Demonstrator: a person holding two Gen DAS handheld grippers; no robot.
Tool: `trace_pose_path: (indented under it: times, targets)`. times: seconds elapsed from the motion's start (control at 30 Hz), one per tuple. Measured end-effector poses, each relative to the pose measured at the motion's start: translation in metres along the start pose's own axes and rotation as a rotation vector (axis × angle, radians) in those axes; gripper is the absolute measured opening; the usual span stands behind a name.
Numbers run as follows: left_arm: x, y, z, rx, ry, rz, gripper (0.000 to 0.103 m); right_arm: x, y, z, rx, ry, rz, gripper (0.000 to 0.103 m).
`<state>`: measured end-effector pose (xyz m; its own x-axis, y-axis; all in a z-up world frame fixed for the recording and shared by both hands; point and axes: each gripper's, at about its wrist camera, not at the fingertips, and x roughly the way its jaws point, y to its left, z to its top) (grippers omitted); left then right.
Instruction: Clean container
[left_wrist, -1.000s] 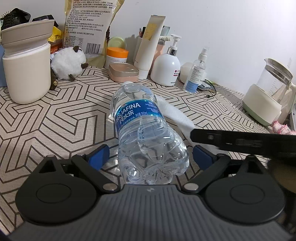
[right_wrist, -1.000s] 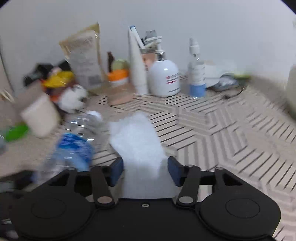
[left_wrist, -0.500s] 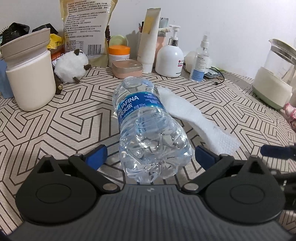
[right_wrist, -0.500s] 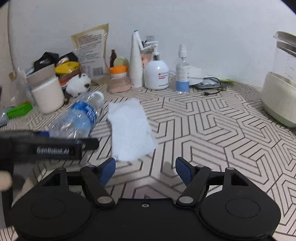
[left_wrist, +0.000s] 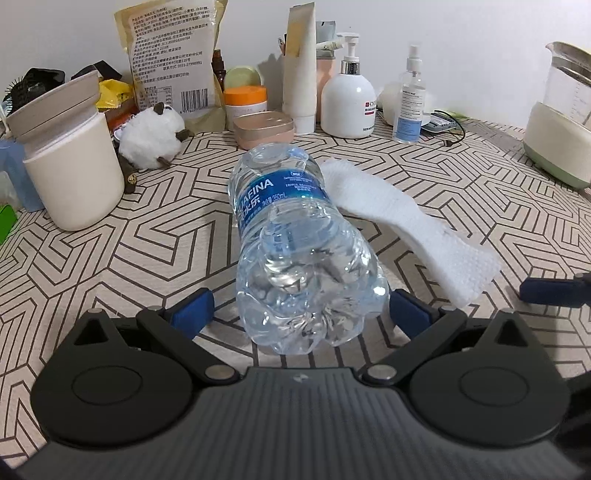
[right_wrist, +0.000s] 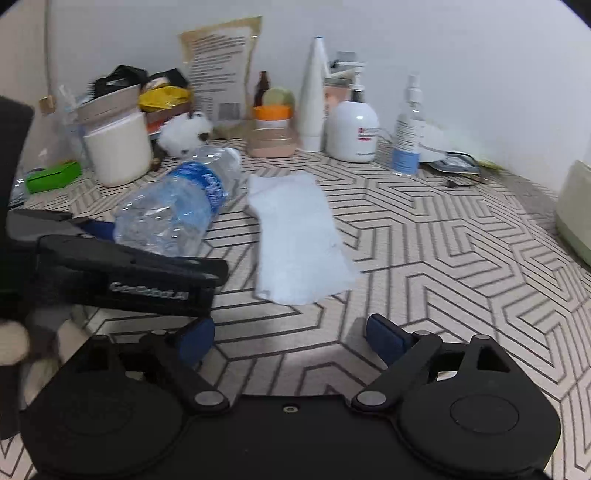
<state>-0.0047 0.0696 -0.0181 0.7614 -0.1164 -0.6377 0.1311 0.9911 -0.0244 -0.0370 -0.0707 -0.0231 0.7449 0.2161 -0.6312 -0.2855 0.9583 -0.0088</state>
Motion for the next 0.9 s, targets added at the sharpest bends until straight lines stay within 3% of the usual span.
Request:
trace_pose_path:
  times: [0.33,0.9]
  targets:
    - [0.0,-0.005,-0.001,-0.002,-0.007,0.001,0.103,0.002,-0.004,-0.001,-0.011,-0.005,0.048,0.102]
    - [-0.002,-0.016,-0.002,-0.011,-0.007,0.011,0.103,0.003,-0.003,-0.001,-0.013,-0.003,0.021,0.103]
